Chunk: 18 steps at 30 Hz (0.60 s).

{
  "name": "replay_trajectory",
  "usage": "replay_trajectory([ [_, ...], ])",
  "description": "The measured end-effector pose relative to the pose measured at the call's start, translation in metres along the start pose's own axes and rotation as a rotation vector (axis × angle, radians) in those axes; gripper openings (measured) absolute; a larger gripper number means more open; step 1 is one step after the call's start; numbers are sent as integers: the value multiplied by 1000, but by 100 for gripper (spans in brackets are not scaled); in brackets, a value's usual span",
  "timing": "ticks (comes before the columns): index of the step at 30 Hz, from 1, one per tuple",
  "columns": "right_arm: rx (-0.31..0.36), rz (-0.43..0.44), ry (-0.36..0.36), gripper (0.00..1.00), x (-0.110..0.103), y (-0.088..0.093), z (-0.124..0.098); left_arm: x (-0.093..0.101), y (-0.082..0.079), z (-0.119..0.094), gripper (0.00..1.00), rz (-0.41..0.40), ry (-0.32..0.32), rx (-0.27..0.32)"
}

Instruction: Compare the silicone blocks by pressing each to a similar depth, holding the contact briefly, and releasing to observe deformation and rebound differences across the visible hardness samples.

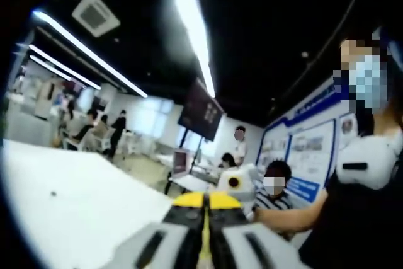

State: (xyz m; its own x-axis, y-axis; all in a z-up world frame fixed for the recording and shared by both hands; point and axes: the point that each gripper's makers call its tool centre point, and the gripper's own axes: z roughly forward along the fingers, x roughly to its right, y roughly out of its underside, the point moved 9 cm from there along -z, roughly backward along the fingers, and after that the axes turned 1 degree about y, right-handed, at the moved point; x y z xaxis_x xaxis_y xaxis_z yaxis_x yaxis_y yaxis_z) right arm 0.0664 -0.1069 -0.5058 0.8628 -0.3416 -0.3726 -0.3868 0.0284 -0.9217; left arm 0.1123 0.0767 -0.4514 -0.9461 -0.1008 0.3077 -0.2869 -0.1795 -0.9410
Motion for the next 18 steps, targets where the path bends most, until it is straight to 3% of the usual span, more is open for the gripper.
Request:
replay_trajectory([
  [18,-8,2,9,2,-1,3,-3,2,3,1,0,16,-1,-11],
])
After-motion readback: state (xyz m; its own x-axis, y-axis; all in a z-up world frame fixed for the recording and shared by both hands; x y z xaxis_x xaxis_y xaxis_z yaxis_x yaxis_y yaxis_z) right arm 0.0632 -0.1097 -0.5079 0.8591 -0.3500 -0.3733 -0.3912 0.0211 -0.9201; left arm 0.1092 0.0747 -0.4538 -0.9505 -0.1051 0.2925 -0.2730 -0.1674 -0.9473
